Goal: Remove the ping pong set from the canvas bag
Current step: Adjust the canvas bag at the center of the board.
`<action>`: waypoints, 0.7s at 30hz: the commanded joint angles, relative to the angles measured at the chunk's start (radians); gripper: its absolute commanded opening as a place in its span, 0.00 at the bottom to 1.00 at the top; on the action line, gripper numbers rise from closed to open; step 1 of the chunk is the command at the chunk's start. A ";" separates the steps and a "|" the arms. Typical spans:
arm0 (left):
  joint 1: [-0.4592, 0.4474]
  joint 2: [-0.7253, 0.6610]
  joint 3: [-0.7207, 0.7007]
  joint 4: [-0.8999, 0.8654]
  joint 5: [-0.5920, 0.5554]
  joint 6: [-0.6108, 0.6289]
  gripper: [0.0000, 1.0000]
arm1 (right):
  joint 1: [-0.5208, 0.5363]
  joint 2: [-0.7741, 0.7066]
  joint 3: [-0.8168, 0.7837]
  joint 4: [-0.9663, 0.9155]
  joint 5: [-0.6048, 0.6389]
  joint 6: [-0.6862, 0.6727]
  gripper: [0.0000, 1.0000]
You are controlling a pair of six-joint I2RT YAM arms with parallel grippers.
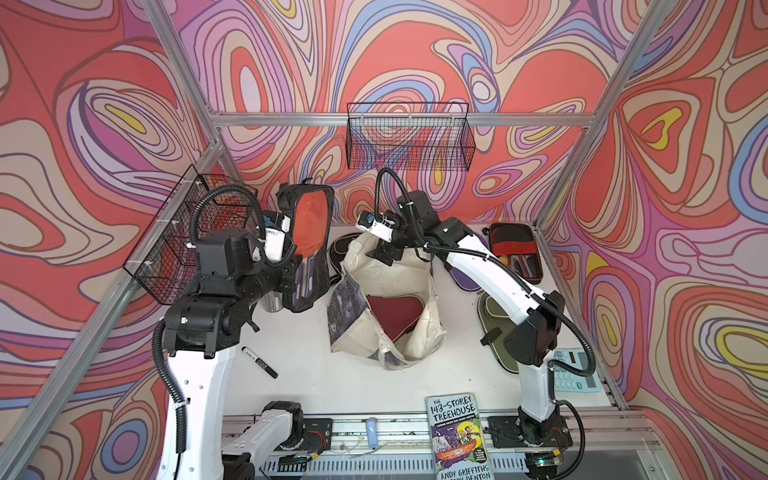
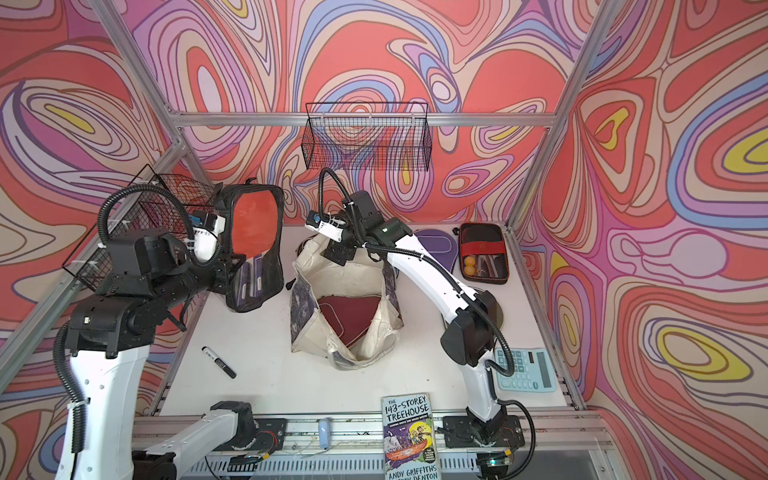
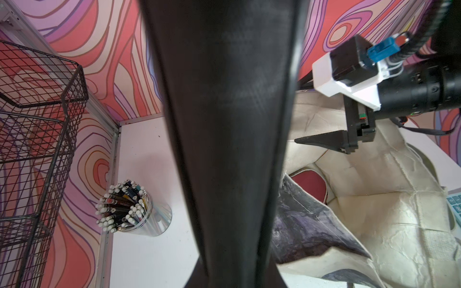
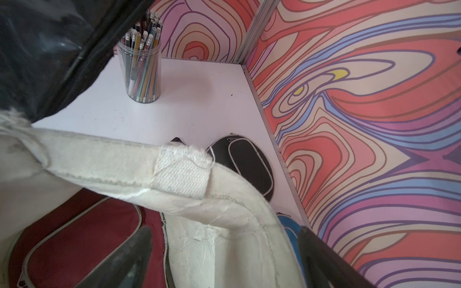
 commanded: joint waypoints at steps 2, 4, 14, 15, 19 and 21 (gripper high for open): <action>0.005 -0.024 0.048 0.019 -0.044 0.049 0.00 | -0.001 0.002 0.005 0.024 -0.014 -0.094 0.98; 0.005 -0.019 0.046 0.016 -0.048 0.060 0.00 | -0.001 0.015 0.011 0.027 -0.016 -0.116 0.98; 0.005 0.035 -0.095 0.121 -0.006 0.048 0.00 | -0.018 0.188 0.191 -0.053 -0.057 -0.233 0.98; 0.005 0.043 -0.104 0.131 0.004 0.046 0.00 | -0.023 0.197 0.206 -0.061 -0.072 -0.240 0.98; 0.006 0.070 -0.132 0.164 0.038 0.042 0.00 | -0.034 0.212 0.215 -0.063 -0.096 -0.268 0.98; 0.006 0.081 -0.135 0.171 0.047 0.042 0.00 | -0.037 0.214 0.212 -0.064 -0.088 -0.277 0.98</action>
